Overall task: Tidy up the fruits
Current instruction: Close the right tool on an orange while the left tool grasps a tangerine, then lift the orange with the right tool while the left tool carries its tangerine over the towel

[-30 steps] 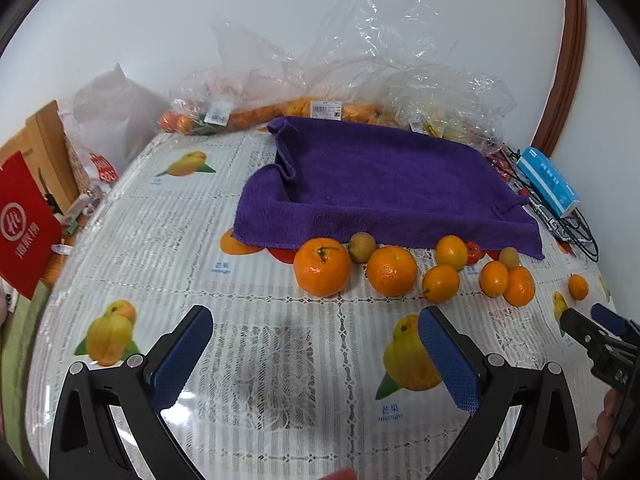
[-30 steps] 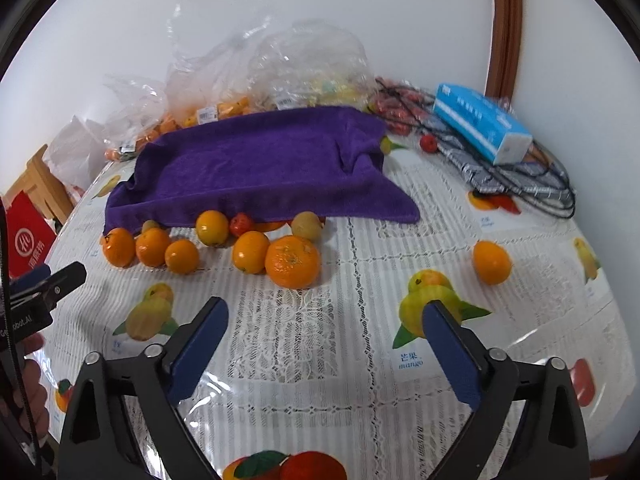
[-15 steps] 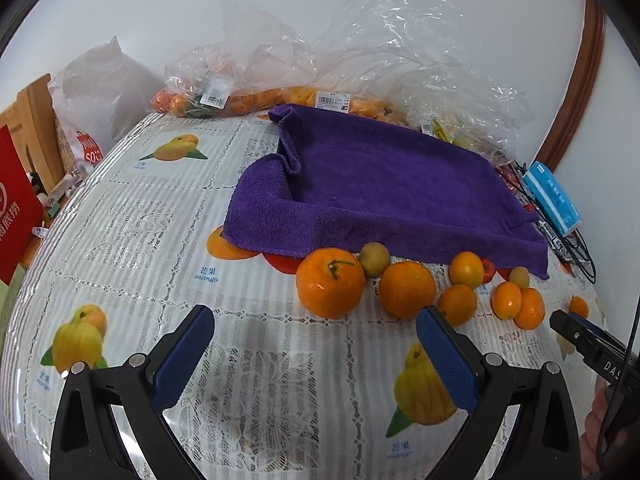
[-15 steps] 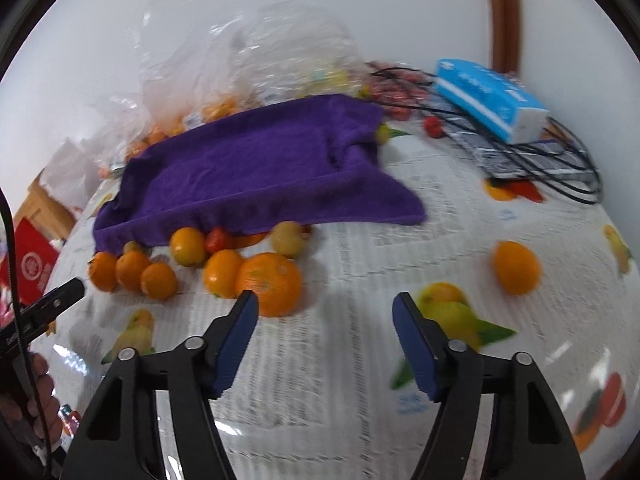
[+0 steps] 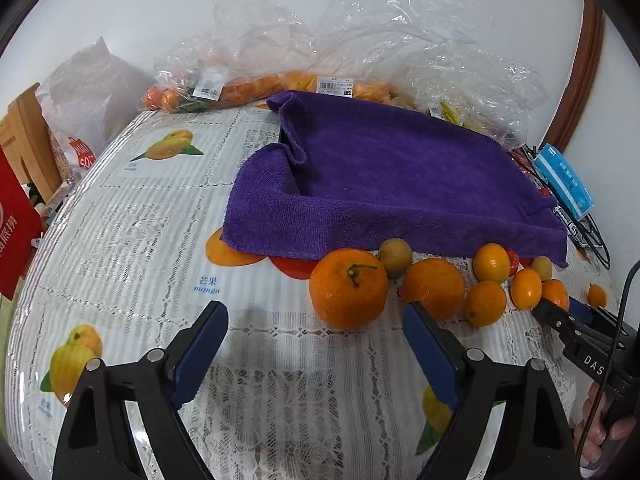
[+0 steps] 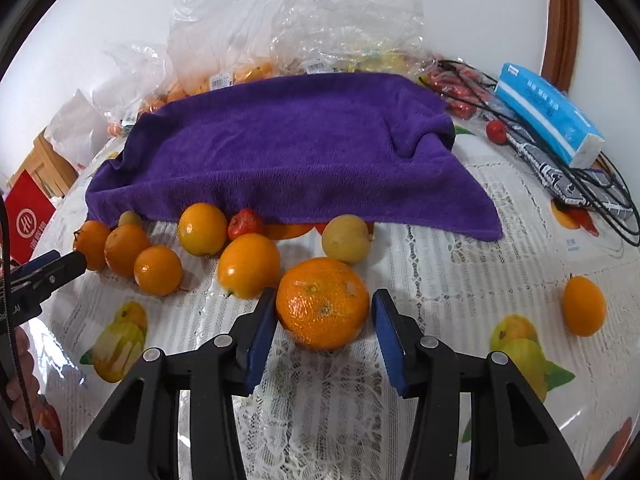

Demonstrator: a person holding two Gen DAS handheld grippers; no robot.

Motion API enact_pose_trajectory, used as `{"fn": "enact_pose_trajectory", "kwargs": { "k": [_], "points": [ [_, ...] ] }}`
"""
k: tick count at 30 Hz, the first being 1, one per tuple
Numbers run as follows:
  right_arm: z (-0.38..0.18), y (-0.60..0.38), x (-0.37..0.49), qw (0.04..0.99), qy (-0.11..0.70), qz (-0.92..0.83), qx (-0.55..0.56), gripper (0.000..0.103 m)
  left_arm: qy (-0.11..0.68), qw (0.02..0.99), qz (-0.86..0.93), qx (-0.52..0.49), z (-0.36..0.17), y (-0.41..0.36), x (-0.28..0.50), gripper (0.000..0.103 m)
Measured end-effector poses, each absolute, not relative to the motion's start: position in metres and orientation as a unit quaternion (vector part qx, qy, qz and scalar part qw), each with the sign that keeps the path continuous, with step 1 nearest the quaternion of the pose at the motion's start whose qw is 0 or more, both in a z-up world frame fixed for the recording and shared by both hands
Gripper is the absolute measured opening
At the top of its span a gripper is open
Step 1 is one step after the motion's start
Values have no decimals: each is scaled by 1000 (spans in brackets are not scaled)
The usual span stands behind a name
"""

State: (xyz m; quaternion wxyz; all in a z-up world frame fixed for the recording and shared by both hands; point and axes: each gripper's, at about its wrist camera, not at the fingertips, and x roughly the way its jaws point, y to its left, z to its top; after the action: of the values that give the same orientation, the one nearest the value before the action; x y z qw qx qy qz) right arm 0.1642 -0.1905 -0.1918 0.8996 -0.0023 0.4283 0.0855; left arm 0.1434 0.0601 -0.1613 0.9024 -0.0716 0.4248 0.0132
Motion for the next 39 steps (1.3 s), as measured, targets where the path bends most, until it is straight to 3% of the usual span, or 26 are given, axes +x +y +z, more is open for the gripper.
{"fn": "enact_pose_trajectory", "kwargs": {
  "k": [4,12,17,19,26,30,35,39],
  "points": [
    [-193,-190,166,901,424,88,-5,49,425,903,16,-61,-163,57,151,82],
    [-195,-208,163,905,410,101,43,54,431,901,6,-56,-170,50,159,62],
    [-195,-205,163,905,410,101,41,53,425,904,15,-39,-174,44,159,61],
    [-194,-204,163,906,409,106,40,44,425,904,14,-40,-174,45,159,61],
    [-188,-190,152,913,386,135,6,43,424,905,11,-44,-174,47,159,61],
    [-178,-182,138,925,351,144,-21,39,418,906,-8,-58,-173,49,158,43],
    [-175,-171,130,929,336,143,-65,36,419,906,-6,-54,-173,47,158,43],
    [-177,-177,135,925,348,148,-51,40,420,906,-6,-51,-173,45,158,43]
  ]
}}
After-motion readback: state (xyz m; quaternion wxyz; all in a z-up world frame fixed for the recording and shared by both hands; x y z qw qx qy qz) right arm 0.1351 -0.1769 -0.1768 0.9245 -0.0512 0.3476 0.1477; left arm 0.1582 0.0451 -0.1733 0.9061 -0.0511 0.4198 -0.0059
